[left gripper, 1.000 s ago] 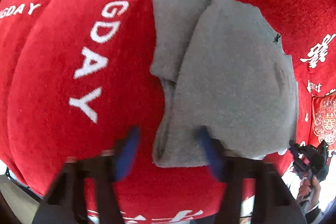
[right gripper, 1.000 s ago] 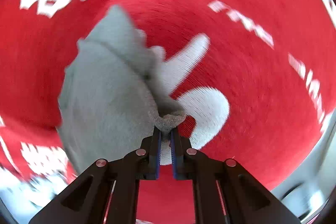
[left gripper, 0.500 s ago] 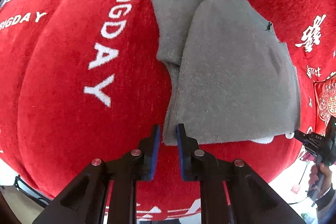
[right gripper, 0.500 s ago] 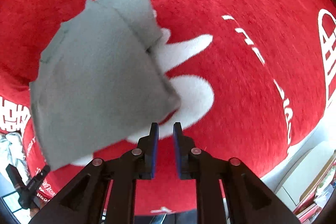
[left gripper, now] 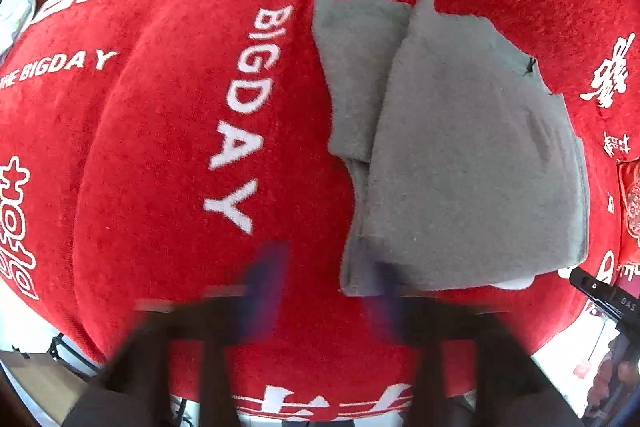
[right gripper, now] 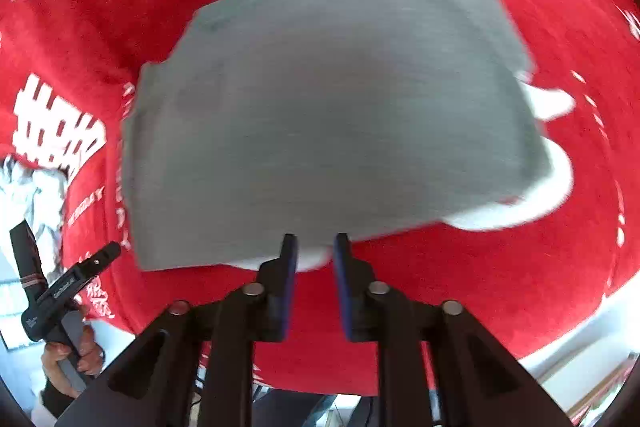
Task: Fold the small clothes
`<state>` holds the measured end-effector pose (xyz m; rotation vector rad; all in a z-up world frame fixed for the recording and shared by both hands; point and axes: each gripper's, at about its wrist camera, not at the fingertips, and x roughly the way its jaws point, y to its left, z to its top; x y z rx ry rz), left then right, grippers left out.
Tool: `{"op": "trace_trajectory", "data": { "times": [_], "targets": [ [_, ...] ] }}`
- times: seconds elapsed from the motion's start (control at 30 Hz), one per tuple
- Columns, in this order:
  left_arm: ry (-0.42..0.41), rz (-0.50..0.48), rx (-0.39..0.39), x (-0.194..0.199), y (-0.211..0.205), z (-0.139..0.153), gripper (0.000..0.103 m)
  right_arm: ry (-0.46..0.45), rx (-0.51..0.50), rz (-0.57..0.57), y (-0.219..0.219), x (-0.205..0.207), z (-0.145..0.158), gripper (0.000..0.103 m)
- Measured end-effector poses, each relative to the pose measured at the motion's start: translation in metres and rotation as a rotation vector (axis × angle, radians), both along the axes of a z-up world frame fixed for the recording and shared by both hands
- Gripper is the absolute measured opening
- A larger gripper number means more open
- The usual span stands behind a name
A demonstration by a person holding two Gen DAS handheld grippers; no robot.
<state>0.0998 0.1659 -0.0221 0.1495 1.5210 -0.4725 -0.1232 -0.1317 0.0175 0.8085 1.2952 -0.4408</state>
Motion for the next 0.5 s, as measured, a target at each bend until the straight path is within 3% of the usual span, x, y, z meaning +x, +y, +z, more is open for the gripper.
{"op": "trace_trajectory", "data": {
  "times": [0.03,0.07,0.33,0.5],
  "targets": [
    [-0.033,0.007,0.004,0.000,0.002,0.005,0.100,-0.009,-0.004,0.023,0.006,0.010,0.001,0.042],
    [-0.071,-0.003,0.004,0.000,0.002,0.010,0.100,-0.013,-0.006,0.038,0.009,0.014,0.001,0.044],
    [-0.100,0.048,0.036,0.014,0.016,0.007,0.101,-0.075,0.019,0.159,0.036,0.091,-0.003,0.045],
    [-0.065,0.120,0.018,0.029,0.030,-0.008,0.101,-0.155,0.057,0.192,0.048,0.159,-0.009,0.047]
  ]
}}
